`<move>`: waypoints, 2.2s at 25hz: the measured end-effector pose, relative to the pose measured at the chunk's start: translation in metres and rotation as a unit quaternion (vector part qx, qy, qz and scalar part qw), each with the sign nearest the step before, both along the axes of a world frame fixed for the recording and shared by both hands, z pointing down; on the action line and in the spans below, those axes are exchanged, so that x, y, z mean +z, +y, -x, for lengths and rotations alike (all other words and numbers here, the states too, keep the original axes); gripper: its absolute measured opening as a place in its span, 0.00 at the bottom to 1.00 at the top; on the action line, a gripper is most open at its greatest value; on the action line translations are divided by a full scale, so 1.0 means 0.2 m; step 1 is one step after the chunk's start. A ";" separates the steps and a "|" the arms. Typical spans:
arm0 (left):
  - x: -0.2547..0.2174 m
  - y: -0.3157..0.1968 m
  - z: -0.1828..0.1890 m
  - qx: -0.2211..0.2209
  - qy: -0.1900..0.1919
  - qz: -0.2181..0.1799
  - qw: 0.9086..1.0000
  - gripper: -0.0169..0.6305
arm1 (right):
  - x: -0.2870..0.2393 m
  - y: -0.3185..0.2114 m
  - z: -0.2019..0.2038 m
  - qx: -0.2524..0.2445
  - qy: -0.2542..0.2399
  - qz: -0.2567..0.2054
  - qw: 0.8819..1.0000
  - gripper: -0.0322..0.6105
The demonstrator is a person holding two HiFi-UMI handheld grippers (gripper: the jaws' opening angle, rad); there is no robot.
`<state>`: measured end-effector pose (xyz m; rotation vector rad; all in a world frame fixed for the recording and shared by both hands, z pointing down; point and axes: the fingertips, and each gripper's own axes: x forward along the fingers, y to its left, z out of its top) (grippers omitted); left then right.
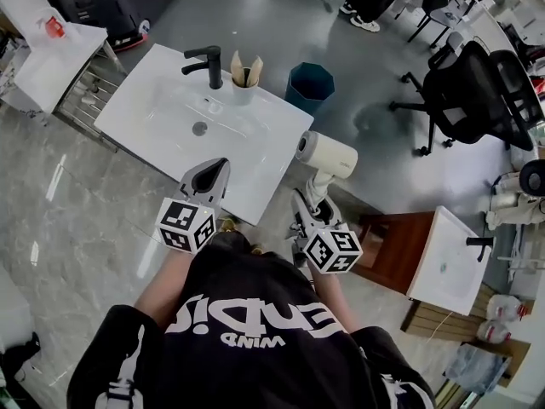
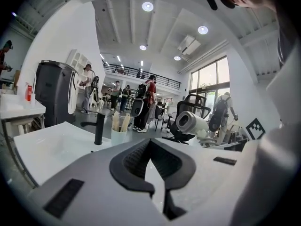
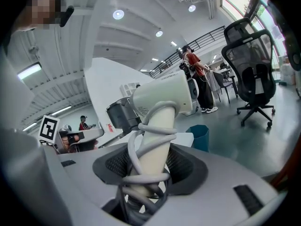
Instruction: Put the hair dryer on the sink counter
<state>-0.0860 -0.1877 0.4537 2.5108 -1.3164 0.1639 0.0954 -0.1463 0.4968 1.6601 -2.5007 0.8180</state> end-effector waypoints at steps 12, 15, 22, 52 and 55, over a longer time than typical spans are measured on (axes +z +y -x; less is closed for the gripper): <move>0.04 -0.20 0.03 0.048 0.000 0.009 0.999 0.04 | 0.05 -0.21 0.09 0.028 0.004 0.015 1.000 0.41; 0.04 -0.22 0.03 0.050 0.001 0.010 0.999 0.04 | 0.08 -0.25 0.09 0.024 0.010 0.022 0.999 0.41; 0.06 -0.25 -0.01 0.045 0.004 0.014 0.999 0.04 | 0.18 -0.36 0.09 0.000 0.024 0.044 0.999 0.41; 0.11 -0.31 0.02 -0.003 0.000 0.036 0.999 0.04 | 0.76 -0.74 0.17 -0.077 0.054 0.196 0.976 0.41; 0.11 -0.32 0.02 -0.004 0.000 0.038 0.999 0.04 | 0.77 -0.76 0.17 -0.079 0.059 0.202 0.974 0.41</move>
